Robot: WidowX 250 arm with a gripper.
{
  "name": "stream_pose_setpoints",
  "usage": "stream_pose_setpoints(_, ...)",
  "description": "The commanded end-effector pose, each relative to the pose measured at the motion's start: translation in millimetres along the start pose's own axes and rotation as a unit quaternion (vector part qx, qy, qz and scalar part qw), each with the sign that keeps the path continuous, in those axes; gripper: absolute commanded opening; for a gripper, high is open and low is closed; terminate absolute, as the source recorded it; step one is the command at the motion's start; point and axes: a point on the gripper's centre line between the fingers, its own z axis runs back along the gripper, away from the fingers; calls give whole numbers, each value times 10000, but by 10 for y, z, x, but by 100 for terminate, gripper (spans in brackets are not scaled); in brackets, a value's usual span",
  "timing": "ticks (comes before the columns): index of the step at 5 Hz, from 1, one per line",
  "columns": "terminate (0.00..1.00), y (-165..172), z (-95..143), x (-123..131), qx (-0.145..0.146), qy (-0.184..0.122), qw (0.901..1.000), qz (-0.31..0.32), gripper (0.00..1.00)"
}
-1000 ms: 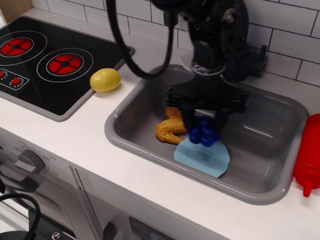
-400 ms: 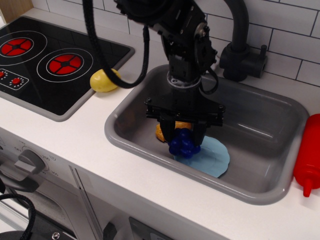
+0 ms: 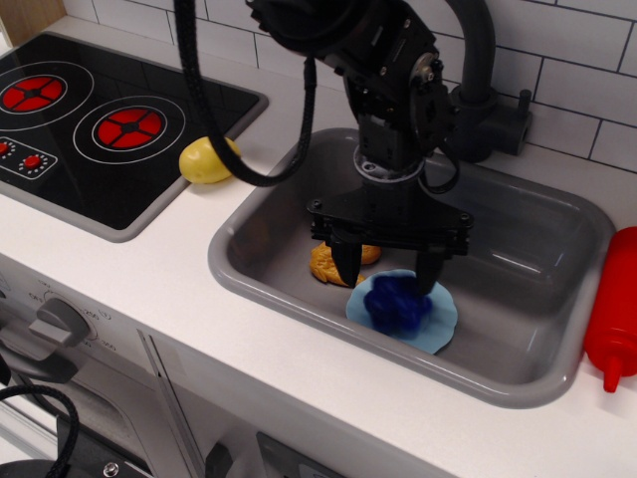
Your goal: Put blueberries on plate sink
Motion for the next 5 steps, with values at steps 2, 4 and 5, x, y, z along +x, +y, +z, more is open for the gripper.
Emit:
stream_pose_setpoints(2, 0, 101, 694, 211, -332, -322, 9989, -70, 100)
stream_pose_setpoints(4, 0, 209, 957, 305, -212, -473, 9987, 19, 100)
stream_pose_setpoints(5, 100, 209, 957, 305, -212, -473, 9987, 19, 100)
